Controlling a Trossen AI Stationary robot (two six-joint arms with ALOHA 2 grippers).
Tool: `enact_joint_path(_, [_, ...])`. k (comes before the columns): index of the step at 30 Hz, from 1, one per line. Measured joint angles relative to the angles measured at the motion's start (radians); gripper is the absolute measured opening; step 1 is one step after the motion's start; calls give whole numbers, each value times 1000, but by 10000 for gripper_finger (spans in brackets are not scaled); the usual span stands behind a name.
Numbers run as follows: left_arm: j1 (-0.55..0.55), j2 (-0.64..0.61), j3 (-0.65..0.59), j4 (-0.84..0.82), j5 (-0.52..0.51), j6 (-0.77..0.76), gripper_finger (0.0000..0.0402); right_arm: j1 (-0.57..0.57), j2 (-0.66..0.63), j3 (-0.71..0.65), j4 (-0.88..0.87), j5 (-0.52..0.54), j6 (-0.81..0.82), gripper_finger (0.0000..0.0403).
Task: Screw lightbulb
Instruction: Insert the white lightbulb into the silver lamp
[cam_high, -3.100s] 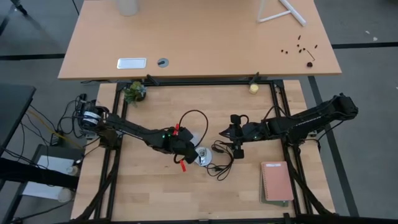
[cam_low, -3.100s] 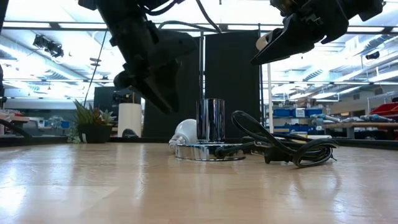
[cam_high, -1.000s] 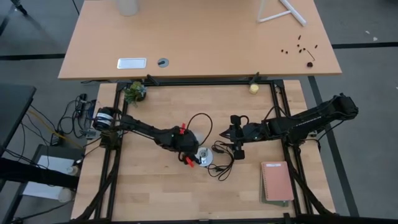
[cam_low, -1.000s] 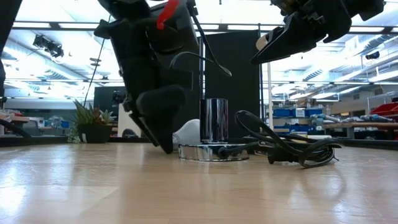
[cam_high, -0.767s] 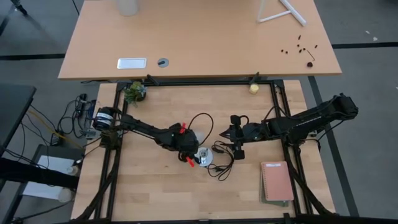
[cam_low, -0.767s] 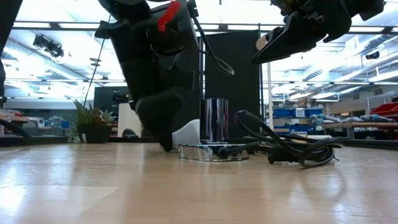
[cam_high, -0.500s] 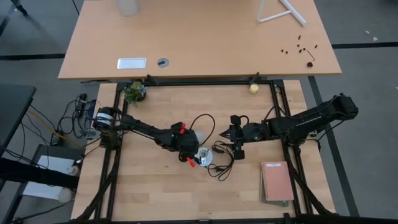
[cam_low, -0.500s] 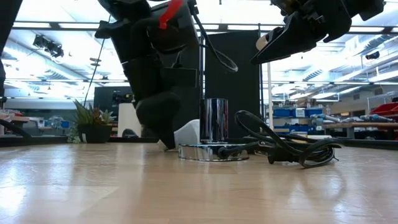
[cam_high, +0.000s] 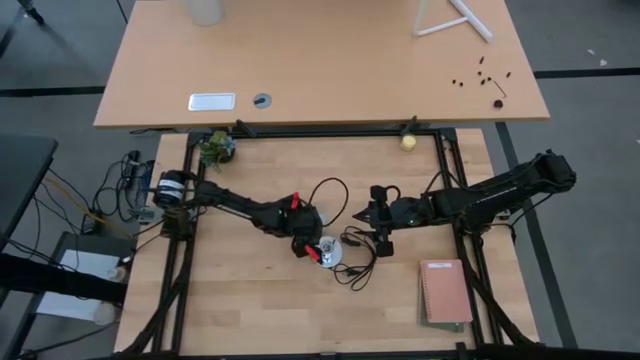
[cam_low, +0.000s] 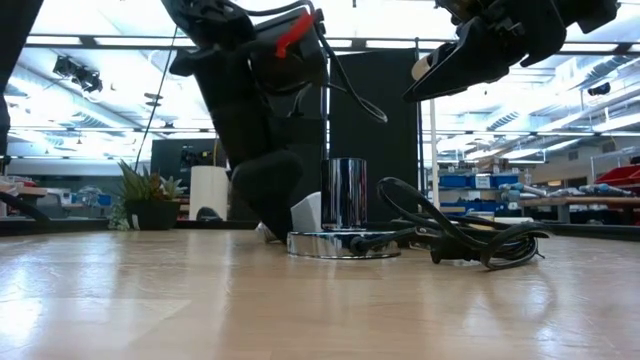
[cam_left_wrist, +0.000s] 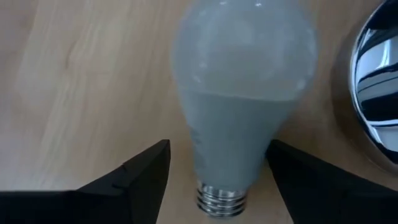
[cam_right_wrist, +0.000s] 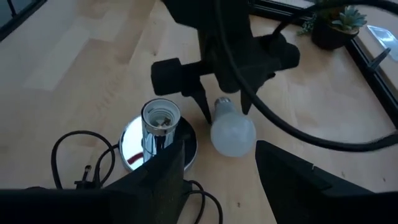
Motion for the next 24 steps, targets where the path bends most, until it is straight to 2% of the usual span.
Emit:
enact_joint_path(5, [0,2,1,2,20,30,240,0,0,0,3,0,-1,206])
enact_joint_path(13, [-1,4,1,3,5,13,134,0,0,0,7,0,-1,206])
enact_joint_path(18, [-2,-6,17,-59,-55,10,131,0,-15,1,-10,0,-3,206])
enact_joint_path(24, [-10,-86,80,-162,-146,38,134,0,-25,81,-117,-19,-31,206])
